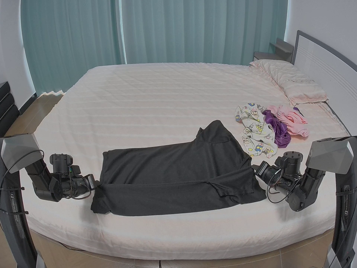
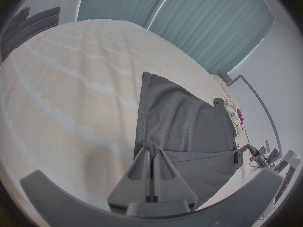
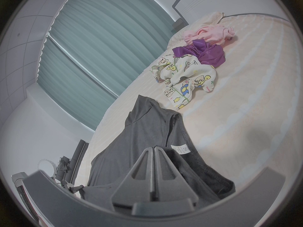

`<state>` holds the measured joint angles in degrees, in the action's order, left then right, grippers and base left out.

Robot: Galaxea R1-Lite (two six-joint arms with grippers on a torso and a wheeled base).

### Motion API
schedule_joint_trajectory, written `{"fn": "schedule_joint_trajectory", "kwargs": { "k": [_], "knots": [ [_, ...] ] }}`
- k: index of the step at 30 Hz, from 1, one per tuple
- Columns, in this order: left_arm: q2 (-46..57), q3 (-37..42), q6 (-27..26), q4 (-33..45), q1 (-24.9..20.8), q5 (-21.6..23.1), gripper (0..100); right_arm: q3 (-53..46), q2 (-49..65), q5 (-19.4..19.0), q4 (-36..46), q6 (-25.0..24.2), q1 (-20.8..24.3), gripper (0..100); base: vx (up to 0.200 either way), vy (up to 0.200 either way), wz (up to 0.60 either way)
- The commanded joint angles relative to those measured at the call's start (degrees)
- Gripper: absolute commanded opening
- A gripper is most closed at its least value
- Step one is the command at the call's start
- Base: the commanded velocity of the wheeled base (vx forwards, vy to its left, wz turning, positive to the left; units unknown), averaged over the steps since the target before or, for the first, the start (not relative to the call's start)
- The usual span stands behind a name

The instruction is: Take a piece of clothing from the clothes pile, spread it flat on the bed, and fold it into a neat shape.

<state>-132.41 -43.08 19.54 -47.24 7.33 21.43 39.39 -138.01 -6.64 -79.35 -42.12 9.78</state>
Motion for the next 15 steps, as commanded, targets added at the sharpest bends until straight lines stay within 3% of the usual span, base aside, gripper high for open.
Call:
{"fn": "schedule_joint_trajectory", "kwargs": {
  "k": [1, 14, 15],
  "knots": [
    [0.67, 0.28, 0.06, 0.04, 0.5, 0.01, 0, 0.25, 0.02, -0.04, 0.07, 0.02, -0.02, 0, 0.0, 0.0, 0.0],
    [-1.97, -0.86, 1.29, 0.04, 0.58, 0.01, 0, 3.59, -3.93, -0.04, 0.33, 0.02, 0.15, 0, 0.0, 0.0, 0.0],
    [-2.15, -1.22, 1.99, 0.04, 0.5, 0.01, 100, 3.94, -4.11, -0.04, 0.69, 0.02, 0.15, 0, 0.0, 0.0, 0.0]
  ]
}}
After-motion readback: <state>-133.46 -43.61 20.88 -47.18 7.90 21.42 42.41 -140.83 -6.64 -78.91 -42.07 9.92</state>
